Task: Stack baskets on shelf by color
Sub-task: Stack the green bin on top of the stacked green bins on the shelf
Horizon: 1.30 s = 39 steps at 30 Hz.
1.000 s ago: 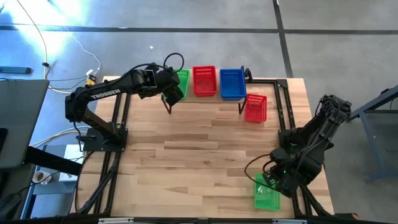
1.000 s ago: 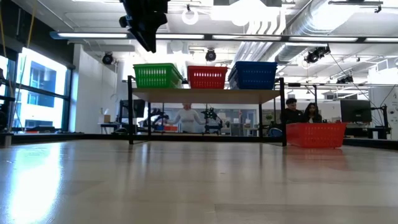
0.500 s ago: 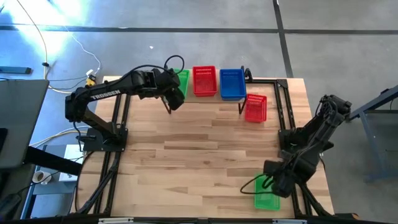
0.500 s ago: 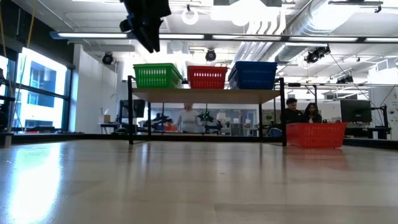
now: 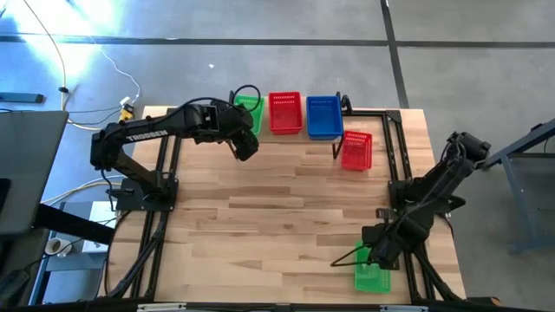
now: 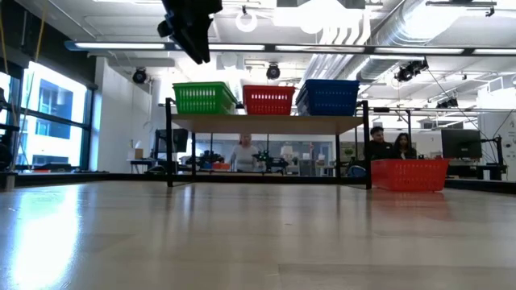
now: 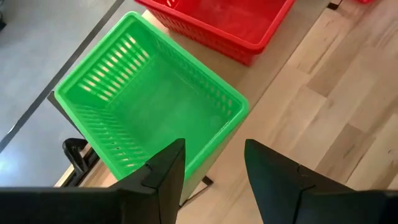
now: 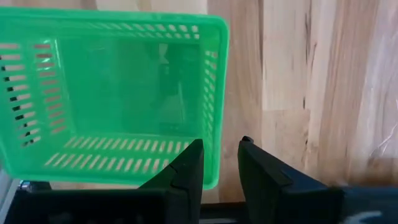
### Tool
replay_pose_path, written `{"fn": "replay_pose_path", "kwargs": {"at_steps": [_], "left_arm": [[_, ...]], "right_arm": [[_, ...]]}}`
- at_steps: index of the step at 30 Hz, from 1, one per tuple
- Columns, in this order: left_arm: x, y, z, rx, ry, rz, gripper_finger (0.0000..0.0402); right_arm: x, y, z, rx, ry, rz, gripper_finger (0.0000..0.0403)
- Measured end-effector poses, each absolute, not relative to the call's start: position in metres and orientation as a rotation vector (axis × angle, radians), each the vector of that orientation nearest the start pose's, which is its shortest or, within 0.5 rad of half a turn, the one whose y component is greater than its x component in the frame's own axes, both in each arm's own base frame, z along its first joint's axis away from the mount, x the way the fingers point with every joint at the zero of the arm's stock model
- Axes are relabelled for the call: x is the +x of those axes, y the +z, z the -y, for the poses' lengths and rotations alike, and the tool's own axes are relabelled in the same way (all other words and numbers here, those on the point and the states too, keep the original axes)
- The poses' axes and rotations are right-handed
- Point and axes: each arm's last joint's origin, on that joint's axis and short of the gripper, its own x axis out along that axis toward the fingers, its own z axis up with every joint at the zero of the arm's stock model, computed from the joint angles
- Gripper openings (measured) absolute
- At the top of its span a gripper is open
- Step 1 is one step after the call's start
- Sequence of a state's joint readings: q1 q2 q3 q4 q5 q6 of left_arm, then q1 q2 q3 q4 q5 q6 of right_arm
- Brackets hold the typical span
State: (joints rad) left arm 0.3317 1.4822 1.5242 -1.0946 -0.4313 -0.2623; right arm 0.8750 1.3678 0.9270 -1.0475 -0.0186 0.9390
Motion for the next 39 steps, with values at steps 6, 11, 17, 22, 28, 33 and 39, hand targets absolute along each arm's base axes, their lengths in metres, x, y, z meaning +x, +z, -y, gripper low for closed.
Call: {"fn": "replay_pose_path", "kwargs": {"at_steps": [6,11,17,22,28,33,39], "left_arm": [[0.266,0.355,-0.104,-0.182,0.832,-0.972,0.0156],[0.266,0.355,-0.104,-0.184,0.836,-0.97,0.0156],[0.266,0.355,-0.104,-0.184,0.835,-0.97,0.0156],[0.266,0.355,-0.104,-0.184,0.835,-0.971,0.0156],[0.266,0.355,-0.104,-0.202,0.841,-0.963,0.0156],[0.267,0.355,-0.103,-0.286,0.834,-0.942,0.0156],[0.27,0.354,-0.095,-0.36,0.779,-0.934,0.0156]], "right_arm": [[0.145,0.205,-0.168,0.134,0.016,-1.515,0.0086],[0.145,0.196,-0.169,0.166,0.045,-1.51,0.0086],[0.141,0.183,-0.165,0.192,0.025,-1.544,0.0086],[0.139,0.171,-0.166,0.249,0.089,-1.559,0.0074],[0.146,0.171,-0.162,0.305,0.059,-1.55,0.0007],[0.158,0.172,-0.152,0.377,-0.002,-1.541,0.0003],[0.172,0.172,-0.135,0.458,-0.052,-1.537,0.0002]]}}
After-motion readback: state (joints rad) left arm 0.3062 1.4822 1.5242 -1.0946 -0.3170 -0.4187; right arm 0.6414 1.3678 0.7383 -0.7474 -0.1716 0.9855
